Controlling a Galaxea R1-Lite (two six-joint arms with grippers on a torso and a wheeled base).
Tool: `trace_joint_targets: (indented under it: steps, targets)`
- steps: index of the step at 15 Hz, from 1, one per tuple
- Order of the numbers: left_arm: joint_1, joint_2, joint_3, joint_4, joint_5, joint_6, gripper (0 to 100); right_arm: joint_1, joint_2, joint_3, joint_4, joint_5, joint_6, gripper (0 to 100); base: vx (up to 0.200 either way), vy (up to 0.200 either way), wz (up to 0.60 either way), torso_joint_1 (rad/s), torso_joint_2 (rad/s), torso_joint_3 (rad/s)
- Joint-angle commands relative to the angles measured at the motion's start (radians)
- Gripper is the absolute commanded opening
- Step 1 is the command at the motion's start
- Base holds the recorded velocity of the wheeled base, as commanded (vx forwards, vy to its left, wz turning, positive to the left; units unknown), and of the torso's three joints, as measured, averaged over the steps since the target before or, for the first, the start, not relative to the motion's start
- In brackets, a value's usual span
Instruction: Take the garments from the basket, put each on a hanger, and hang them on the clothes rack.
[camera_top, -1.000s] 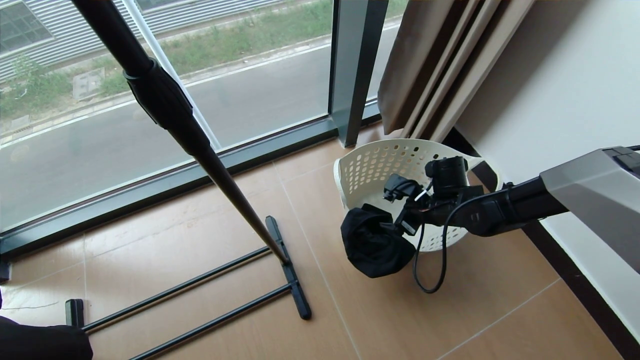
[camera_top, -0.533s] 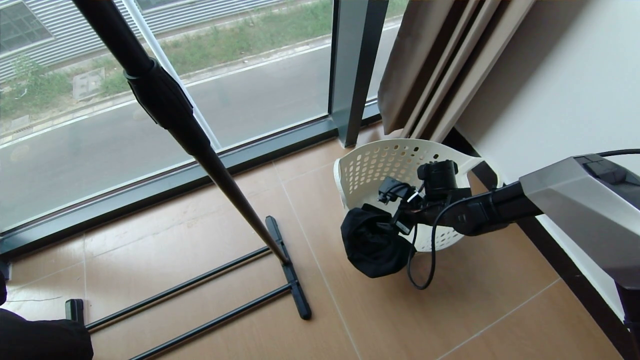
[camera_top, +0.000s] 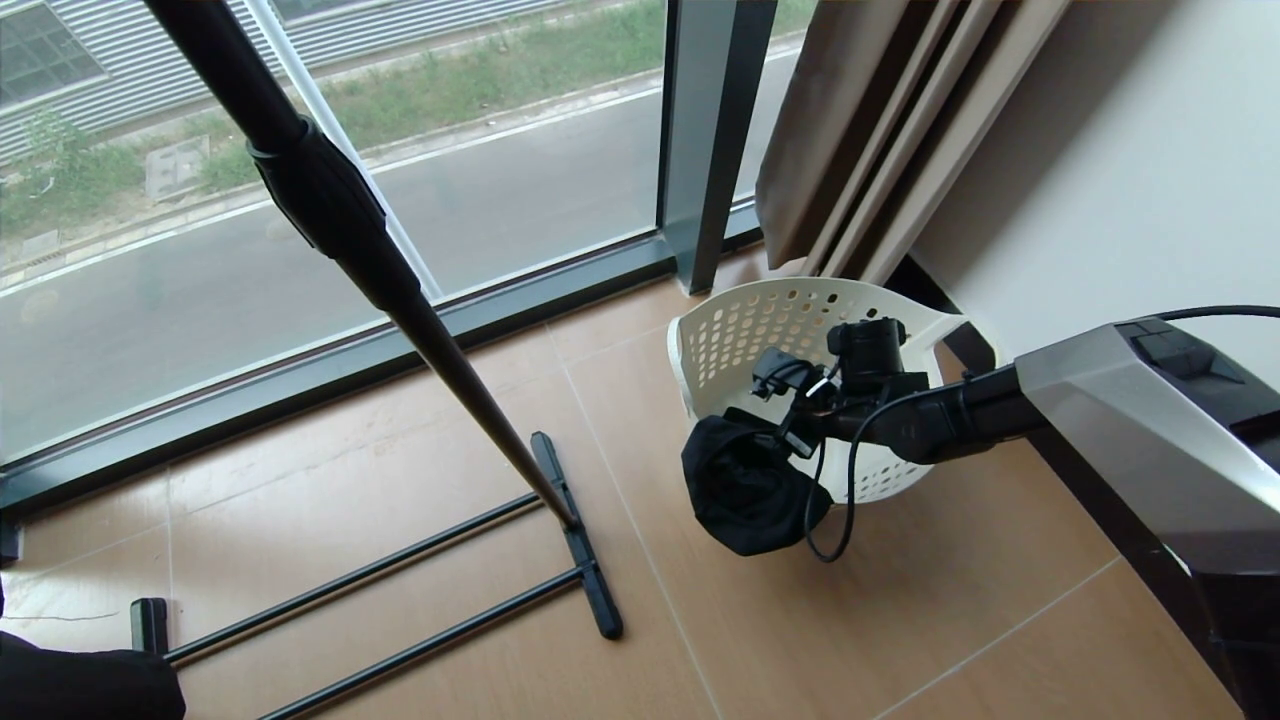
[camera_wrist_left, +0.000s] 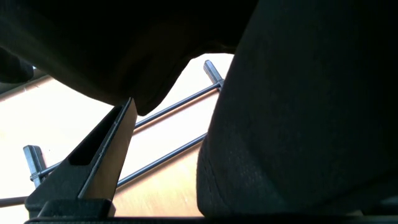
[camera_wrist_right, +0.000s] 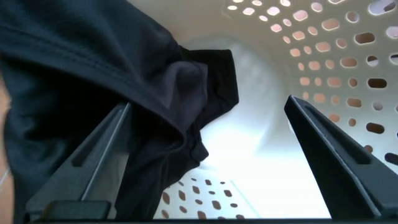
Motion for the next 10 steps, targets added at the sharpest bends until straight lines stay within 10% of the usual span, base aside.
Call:
trace_joint_targets:
  steps: [1,6,7,10]
  targets:
    - [-0.001,0.001,0.000,0.000,0.000,0.000,100,-0.002,0.025,-0.018,-0.001,-0.001,-0.001,100,0.000,0.000,0.00,0.000,0.00,0.000]
    - [-0.001,0.001,0.000,0.000,0.000,0.000,100,-0.008,0.049,-0.054,-0.001,0.001,0.004,100,0.000,0.000,0.00,0.000,0.00,0.000]
    - [-0.001,0.001,0.000,0.000,0.000,0.000,100,-0.008,0.048,-0.054,-0.002,0.001,0.005,0,0.000,0.000,0.00,0.000,0.00,0.000]
    - [-0.001,0.001,0.000,0.000,0.000,0.000,100,-0.007,0.038,-0.043,-0.002,0.001,0.005,0,0.000,0.000,0.00,0.000,0.00,0.000]
